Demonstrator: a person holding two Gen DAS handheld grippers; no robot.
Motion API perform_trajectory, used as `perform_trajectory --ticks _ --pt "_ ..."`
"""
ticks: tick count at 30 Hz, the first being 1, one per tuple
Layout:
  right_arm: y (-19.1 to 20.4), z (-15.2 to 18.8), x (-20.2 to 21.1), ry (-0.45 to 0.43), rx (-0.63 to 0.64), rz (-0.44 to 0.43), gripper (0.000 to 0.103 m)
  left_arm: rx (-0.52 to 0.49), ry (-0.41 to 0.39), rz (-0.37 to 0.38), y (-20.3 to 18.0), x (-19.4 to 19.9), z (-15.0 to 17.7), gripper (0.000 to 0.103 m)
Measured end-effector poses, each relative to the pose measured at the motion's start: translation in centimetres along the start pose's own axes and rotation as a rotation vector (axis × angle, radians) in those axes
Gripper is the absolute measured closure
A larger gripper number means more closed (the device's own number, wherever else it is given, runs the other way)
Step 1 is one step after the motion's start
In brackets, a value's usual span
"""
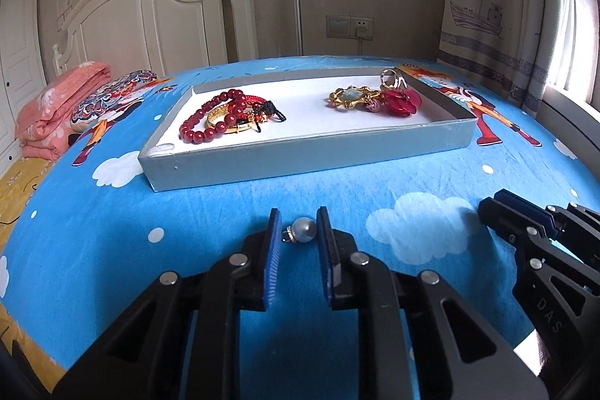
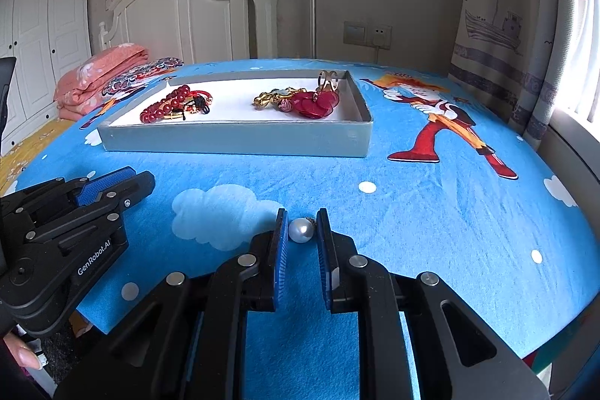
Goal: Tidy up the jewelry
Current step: 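Grasp a white pearl with the right tool while the left tool grasps the other pearl, then carry both pearls into the tray and open both tools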
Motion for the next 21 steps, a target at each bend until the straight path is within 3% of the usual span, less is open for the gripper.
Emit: perform_trajectory --ticks 21 --pt "3.9 -1.7 0.7 -0.031 0.083 -0.036 0.088 0.071 -0.085 -0.071 3.5 3.7 0.5 0.084"
Point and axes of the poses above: each gripper's, at about its wrist camera, not at the fingertips, and x roughly against the way its jaws point, y to its left, z to its underside, the point moved 8 cm from there along -x, roughly the way its jaws point, and after that the axes turned 5 degrees about -z, right-handed, at the moved point
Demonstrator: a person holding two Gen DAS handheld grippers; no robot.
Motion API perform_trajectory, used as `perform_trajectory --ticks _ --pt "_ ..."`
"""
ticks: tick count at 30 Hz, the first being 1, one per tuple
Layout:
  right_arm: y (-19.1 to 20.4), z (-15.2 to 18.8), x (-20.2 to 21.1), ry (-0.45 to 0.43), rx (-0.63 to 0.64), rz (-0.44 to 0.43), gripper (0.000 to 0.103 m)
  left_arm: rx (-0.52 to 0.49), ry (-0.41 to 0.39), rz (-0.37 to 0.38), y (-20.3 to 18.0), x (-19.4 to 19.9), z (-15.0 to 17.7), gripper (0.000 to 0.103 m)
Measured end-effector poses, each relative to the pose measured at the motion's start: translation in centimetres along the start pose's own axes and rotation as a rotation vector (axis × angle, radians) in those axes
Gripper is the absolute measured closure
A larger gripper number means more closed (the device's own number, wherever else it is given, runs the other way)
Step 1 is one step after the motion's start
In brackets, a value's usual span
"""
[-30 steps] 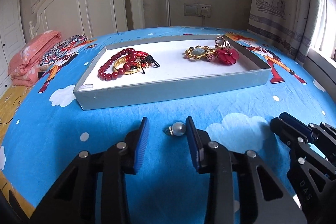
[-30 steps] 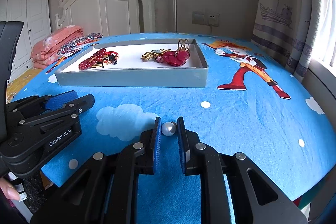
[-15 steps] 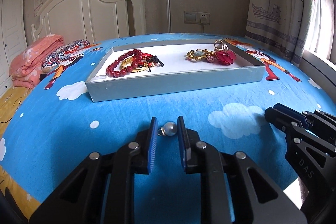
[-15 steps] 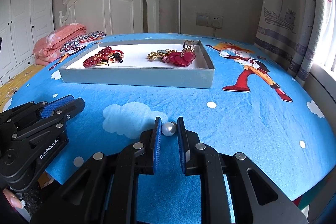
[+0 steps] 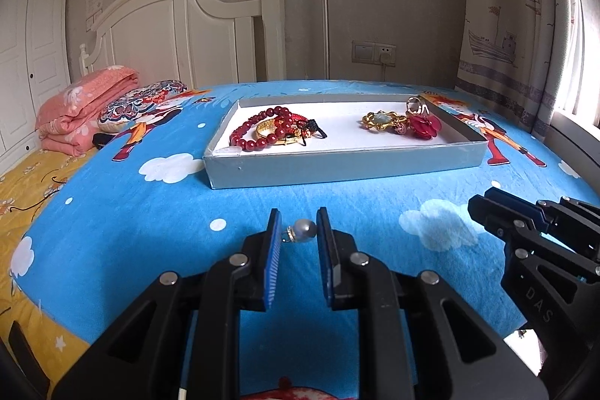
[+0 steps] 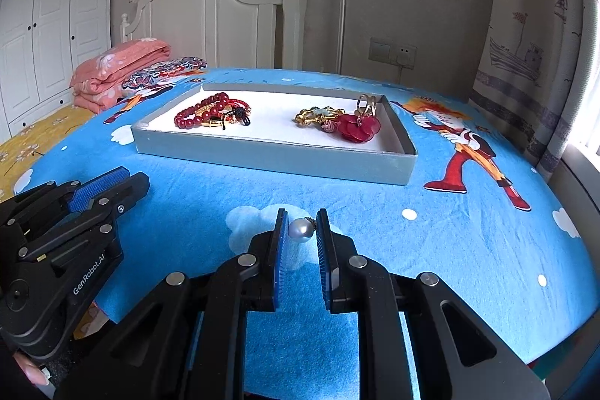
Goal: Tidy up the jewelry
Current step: 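Carry both pearls into the tray and open both tools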
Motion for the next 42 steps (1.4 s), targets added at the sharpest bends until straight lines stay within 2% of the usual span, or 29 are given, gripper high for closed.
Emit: perform_trajectory --ticks 12,21,32,42 --pt "0.2 -2.9 -0.7 -0.03 -0.023 -0.007 0.088 0.053 -0.019 -0.007 1.3 0.0 -1.8 0.084" --pt "-0.4 -5.6 -2.2 -0.042 -0.037 -0.003 0.088 0.078 -0.029 -0.016 1.6 -1.5 -5.4 0.084" --pt "-1.3 -9.2 -5.0 -0.043 -0.037 0.011 0.088 0.091 0.016 -0.025 1.5 -5.4 -9.3 0.084" --pt "-2.7 -10.4 -8.3 0.007 -0.053 0.023 0.088 0.083 0.081 -0.032 1.0 -9.5 -11.2 0.084"
Point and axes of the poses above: each gripper's, at about its wrist camera, not at the fingertips, and x roughly against the way its jaws point, y to its left, z to its underside, the point moved 8 cm from there along -x, roughly the way its jaws point, and after that the axes turned 5 degrees about -z, right-handed, at the moved point
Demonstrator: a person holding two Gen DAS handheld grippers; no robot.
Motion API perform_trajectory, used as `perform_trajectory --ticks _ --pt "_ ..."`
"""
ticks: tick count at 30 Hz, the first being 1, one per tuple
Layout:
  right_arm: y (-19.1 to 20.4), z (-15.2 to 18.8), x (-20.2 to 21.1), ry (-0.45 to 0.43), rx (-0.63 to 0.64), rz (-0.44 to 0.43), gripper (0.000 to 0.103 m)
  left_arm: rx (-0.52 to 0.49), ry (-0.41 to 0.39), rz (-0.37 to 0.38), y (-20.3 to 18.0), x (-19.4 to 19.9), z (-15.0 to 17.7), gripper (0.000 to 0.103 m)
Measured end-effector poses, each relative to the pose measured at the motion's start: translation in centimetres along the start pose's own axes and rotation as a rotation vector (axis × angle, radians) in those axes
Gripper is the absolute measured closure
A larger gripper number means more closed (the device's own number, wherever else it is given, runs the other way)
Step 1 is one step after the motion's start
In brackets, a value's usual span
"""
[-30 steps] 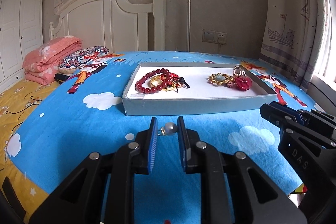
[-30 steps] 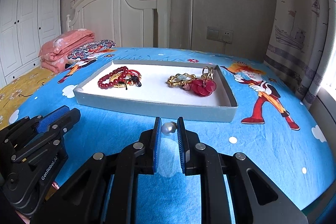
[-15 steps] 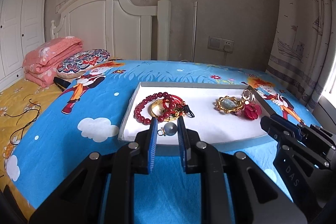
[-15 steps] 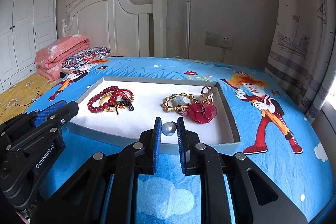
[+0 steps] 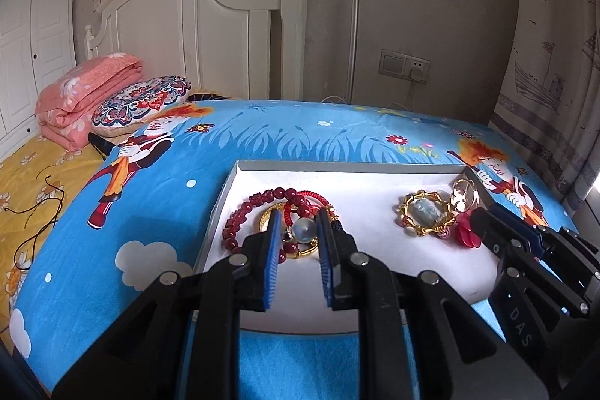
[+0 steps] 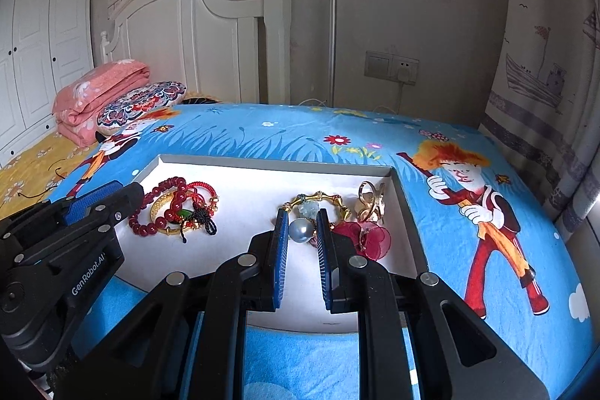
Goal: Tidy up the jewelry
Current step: 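Carry both pearls into the tray and open both tools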
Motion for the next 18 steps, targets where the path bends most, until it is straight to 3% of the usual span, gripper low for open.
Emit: perform_trajectory --ticks 5,18 --pt "-0.9 -0.3 -1.7 0.032 -0.02 0.008 0.088 -0.001 0.043 -0.003 -0.7 -2.2 -0.4 0.084" --pt "-1.2 -0.2 -2.7 0.053 -0.029 0.006 0.088 -0.016 0.061 -0.023 -1.1 -3.6 -0.6 0.084"
Point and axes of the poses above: each gripper's, at about its wrist camera, not at the fingertips, and x roughly against the way its jaws point, y to its left, z to its underside, the point moved 8 cm from there along -x, roughly the way its jaws point, and after that the axes turned 5 degrees about -z, right-handed, at the moved point
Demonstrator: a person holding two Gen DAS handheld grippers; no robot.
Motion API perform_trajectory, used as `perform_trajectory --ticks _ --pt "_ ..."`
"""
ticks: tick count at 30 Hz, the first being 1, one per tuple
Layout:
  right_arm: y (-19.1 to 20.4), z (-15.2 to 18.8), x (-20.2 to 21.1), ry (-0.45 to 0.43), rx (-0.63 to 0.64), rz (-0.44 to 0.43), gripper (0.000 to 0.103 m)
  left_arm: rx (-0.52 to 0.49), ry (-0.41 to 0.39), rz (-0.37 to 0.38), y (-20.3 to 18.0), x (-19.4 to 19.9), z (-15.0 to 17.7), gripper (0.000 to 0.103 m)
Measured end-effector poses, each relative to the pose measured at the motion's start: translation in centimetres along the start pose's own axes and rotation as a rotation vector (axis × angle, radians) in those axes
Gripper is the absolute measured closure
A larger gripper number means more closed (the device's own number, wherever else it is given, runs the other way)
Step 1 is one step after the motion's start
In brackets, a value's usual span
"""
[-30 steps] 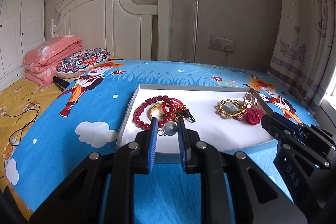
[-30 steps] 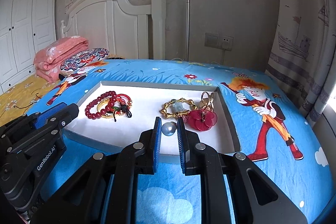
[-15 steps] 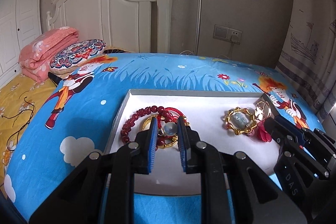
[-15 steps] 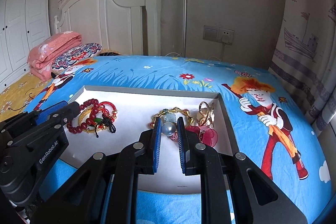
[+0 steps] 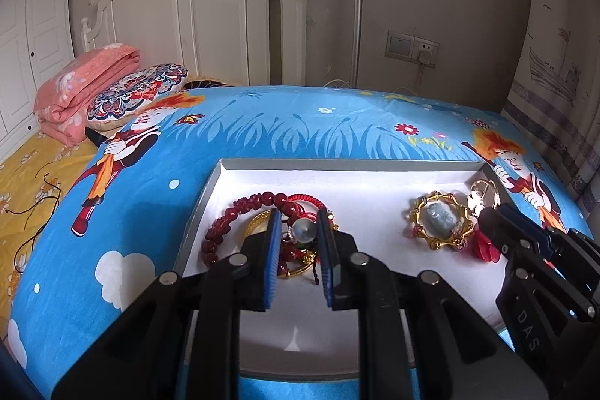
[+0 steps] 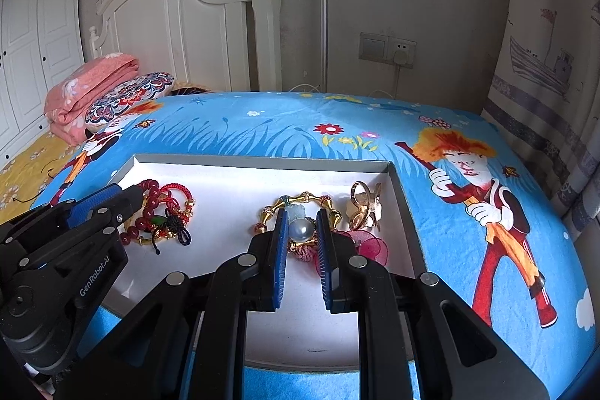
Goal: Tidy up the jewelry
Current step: 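Carry both pearls into the tray and open both tools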
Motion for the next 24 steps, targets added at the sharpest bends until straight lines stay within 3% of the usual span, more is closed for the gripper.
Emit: perform_trajectory --ticks 20,22,24 --pt "0.05 -0.27 -0.99 0.036 -0.014 -0.005 0.087 0.005 0.013 -0.013 0.28 -0.44 -0.57 0.083" --pt "-0.06 -0.28 -1.04 0.038 -0.013 -0.002 0.086 0.006 0.016 -0.011 0.3 -0.58 -0.55 0.081" --pt "-0.18 -0.26 -1.02 0.04 -0.017 0.001 0.086 0.008 0.015 -0.013 0.43 -0.57 -0.56 0.068"
Point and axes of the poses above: each gripper's, at about its wrist camera, not at the fingertips, and x roughly against the way its jaws point, y to its left, z to its underside, the point moved 8 cm from there along -x, roughly the way its jaws point, and after that the axes turned 5 degrees about -z, right-handed, at the moved point
